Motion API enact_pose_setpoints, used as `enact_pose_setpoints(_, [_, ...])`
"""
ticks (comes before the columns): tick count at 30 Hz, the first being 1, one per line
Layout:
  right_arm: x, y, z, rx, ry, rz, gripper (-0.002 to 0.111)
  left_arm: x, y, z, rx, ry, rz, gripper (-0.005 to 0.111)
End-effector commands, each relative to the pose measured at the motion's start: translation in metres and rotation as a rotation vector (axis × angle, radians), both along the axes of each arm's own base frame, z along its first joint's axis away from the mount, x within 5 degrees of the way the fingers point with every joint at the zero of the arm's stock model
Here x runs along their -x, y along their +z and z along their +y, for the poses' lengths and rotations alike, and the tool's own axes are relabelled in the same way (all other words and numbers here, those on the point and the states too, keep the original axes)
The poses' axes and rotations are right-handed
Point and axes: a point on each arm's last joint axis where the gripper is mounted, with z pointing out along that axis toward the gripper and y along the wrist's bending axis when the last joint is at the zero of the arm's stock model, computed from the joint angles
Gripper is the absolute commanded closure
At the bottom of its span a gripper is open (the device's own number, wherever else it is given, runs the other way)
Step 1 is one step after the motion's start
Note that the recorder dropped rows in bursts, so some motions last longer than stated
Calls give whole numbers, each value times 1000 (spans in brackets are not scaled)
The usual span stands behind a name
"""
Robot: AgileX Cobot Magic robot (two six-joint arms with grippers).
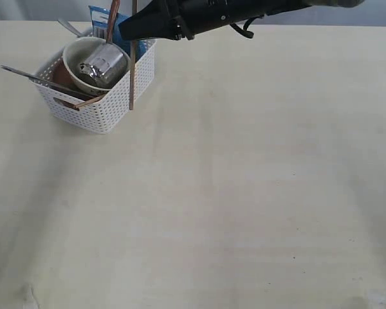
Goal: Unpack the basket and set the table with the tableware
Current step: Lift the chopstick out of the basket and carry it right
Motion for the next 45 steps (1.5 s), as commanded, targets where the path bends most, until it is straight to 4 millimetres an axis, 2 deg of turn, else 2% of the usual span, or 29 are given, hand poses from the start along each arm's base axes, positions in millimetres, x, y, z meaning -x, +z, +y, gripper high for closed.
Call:
enact_pose_setpoints(1, [0, 6, -1, -32, -5, 21, 109, 1, 3, 1, 3, 10, -6, 107])
enact_pose_setpoints(6, [0, 6, -1, -34, 0, 22, 109, 1, 3, 1, 3, 10, -6, 106])
enact_pose_setpoints(8, [0, 6, -1, -33, -2, 27, 109, 1, 3, 1, 3, 10, -6, 103])
enact_pose_setpoints(10, [-1, 5, -1, -26, -23, 55, 109, 1, 3, 1, 3, 10, -6, 91])
enact_pose_setpoints(15, [-2, 4, -2, -10, -41, 78, 109, 0, 7, 1, -16, 2, -42, 47])
enact_pose_setpoints(18, [-5, -2, -6, 60, -82, 128, 109, -2, 14, 2, -21, 14, -65, 34])
enact_pose_setpoints(20, [-8, -9, -13, 181, -147, 184, 109, -1, 22, 4, -32, 46, -84, 34])
enact_pose_setpoints(24, [-18, -27, -38, 525, -369, 236, 109, 3, 38, 17, -64, 112, -127, 34])
enact_pose_setpoints(29, [-15, -25, -73, 903, -541, 231, 109, 10, 41, 33, -170, 106, -125, 34])
enact_pose_setpoints(32, [-8, -14, -92, 1009, -588, 278, 109, 13, 34, 33, -232, 59, -84, 34])
enact_pose_setpoints(37, [11, -6, -128, 1033, -627, 358, 109, 21, 14, 31, -261, 4, -25, 37])
enact_pose_setpoints(42, [39, -17, -164, 1058, -695, 477, 109, 26, 1, 31, -286, -18, -7, 63])
enact_pose_setpoints(43, [52, -22, -169, 1073, -698, 517, 109, 26, 1, 31, -286, -18, -6, 75])
enact_pose_setpoints(45, [65, -30, -171, 1085, -700, 539, 109, 28, 1, 28, -265, -53, 1, 90])
